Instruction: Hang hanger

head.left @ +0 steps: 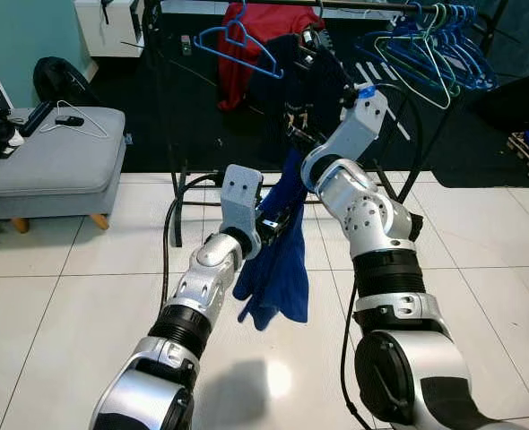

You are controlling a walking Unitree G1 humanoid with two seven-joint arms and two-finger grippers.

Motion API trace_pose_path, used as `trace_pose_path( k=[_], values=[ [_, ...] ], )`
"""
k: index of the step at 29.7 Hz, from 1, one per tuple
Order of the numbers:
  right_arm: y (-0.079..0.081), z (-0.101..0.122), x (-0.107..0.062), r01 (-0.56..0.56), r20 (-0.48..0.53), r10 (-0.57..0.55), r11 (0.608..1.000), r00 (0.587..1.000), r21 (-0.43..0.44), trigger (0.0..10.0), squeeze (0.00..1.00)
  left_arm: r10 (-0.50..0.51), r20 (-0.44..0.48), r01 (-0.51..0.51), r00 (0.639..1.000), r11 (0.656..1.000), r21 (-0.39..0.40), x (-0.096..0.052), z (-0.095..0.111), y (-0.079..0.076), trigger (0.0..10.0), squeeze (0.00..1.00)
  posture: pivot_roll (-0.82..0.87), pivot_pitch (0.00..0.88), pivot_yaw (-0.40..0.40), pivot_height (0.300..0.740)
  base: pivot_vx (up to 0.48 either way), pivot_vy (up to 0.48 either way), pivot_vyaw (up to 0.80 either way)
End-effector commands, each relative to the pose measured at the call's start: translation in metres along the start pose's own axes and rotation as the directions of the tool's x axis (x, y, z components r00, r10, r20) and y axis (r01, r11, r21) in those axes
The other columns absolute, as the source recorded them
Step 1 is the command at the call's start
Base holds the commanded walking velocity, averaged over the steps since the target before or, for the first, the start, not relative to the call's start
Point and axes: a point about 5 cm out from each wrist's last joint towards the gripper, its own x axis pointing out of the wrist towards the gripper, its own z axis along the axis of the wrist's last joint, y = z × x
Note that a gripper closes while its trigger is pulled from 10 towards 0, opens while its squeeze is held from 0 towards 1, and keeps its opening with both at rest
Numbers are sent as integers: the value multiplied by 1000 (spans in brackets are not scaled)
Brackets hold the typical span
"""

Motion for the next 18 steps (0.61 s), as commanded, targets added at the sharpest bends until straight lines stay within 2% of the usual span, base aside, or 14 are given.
trace_pose_path(
  k=[1, 7, 13, 16, 18],
  values=[
    [1, 0, 0, -6, -7, 6, 1000, 1000, -15, 0, 0, -8, -36, 8, 999, 1000, 17, -4, -12, 1, 10000, 0, -125, 191, -65, 740, 0, 0, 0],
    [1, 0, 0, -4, -6, 4, 1000, 1000, -14, 0, 0, -9, -40, 10, 999, 1000, 28, -4, -12, 2, 10000, 0, -123, 193, -64, 740, 0, 0, 0],
    [1, -1, 0, -4, -7, 4, 1000, 1000, -12, 0, 0, -41, -13, 41, 999, 999, -17, -2, -8, -5, 10000, 0, -121, 195, -64, 740, 0, 0, 0],
    [0, -1, 0, -4, -7, 4, 1000, 1000, -12, 0, 0, -64, 10, 65, 998, 996, -66, -2, -6, -8, 10000, 0, -121, 193, -64, 740, 0, 0, 0],
    [0, -1, 0, -4, -7, 4, 1000, 1000, -12, 0, 0, -64, 10, 65, 998, 996, -66, -2, -6, -8, 10000, 0, -121, 193, -64, 740, 0, 0, 0]
  ],
)
